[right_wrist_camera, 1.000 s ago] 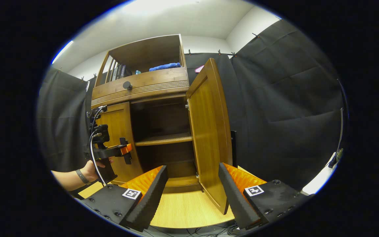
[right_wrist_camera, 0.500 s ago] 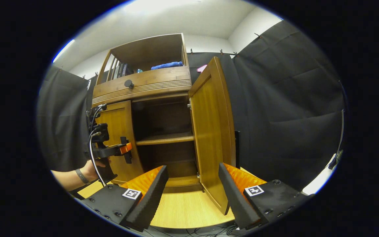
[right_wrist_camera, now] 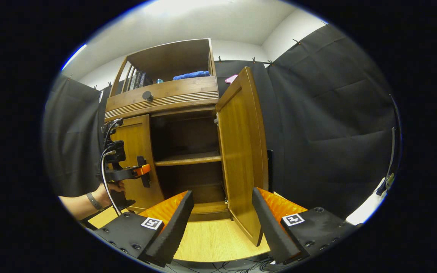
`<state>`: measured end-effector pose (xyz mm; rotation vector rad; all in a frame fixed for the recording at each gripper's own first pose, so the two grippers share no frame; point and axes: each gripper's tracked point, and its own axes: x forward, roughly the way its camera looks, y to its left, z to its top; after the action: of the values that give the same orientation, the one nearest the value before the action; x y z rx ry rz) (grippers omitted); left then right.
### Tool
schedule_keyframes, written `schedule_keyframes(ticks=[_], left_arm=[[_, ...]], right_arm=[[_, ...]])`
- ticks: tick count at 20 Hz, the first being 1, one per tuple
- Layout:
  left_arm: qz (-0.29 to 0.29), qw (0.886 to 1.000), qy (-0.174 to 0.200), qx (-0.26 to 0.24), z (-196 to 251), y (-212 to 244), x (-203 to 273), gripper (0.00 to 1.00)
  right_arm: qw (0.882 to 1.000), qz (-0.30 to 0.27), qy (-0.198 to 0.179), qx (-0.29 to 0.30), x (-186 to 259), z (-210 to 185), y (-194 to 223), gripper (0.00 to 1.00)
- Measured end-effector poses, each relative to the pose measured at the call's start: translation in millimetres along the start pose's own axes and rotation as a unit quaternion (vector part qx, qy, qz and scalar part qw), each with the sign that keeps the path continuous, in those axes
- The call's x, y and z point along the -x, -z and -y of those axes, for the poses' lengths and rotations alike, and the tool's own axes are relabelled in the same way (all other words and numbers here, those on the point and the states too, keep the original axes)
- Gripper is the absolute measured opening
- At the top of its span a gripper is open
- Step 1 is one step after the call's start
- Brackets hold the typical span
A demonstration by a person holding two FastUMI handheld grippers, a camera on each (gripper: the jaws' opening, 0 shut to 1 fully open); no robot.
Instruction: Open the right door of the double-door shoe cabinet with the right hand, and open the left door with the left hand.
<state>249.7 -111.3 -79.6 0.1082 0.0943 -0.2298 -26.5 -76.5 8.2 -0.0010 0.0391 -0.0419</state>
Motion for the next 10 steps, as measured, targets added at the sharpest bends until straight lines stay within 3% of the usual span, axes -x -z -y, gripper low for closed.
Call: schedule_keyframes(ticks=[10], left_arm=[[-0.006,1.000,-0.003,-0.021,2.9,-27.5,13.0,0.28]], right_arm=[[1.000,-0.003,-0.006,0.018,6.3,0.0,0.8,0.99]])
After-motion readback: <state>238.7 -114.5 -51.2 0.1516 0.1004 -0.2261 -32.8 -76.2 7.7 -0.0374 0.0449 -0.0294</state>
